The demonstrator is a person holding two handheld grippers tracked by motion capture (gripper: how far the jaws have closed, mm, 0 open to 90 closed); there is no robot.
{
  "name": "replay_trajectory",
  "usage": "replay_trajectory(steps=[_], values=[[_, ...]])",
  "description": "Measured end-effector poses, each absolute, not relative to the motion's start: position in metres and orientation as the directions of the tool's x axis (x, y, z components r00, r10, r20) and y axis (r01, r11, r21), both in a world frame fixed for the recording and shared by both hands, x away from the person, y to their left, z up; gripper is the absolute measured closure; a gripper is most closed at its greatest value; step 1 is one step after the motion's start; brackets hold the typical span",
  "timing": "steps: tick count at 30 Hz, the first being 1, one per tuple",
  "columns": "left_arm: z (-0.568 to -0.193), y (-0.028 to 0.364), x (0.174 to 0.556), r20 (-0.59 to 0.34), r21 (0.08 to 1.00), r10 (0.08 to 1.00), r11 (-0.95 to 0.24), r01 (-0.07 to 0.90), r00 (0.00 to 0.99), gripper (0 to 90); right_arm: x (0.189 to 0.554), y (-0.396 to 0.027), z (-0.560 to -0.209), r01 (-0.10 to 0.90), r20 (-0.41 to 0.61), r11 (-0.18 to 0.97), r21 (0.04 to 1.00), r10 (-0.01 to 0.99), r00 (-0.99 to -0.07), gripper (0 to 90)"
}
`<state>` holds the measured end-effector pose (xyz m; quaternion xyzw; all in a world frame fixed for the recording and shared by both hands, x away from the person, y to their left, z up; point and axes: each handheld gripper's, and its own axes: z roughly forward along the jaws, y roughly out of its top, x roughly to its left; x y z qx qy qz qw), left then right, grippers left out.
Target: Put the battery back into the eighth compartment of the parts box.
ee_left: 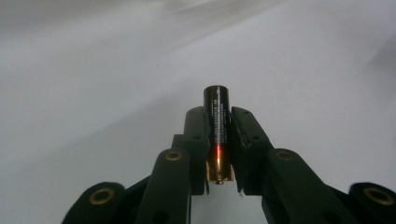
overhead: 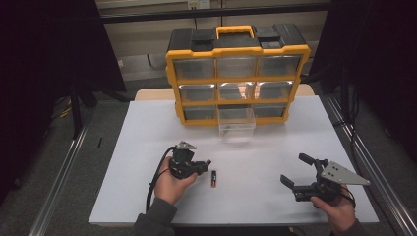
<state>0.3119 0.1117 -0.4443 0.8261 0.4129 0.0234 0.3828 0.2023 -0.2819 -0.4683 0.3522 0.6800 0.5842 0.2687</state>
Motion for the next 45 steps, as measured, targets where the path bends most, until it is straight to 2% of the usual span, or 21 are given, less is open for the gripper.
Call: replay_trajectory(steps=[25, 45], values=[[-0.378, 0.072, 0.361, -0.289, 0.708, 0.692, -0.311, 0.634, 0.661, 77.4, 0.202, -0.283, -0.468, 0.168, 0.055, 0.061, 0.984, 0.791, -0.609, 1.7], [-0.367, 0.041, 0.394, -0.266, 0.719, 0.711, -0.304, 0.625, 0.651, 77.4, 0.202, -0.283, -0.469, 0.164, 0.051, 0.064, 0.984, 0.789, -0.612, 1.8]])
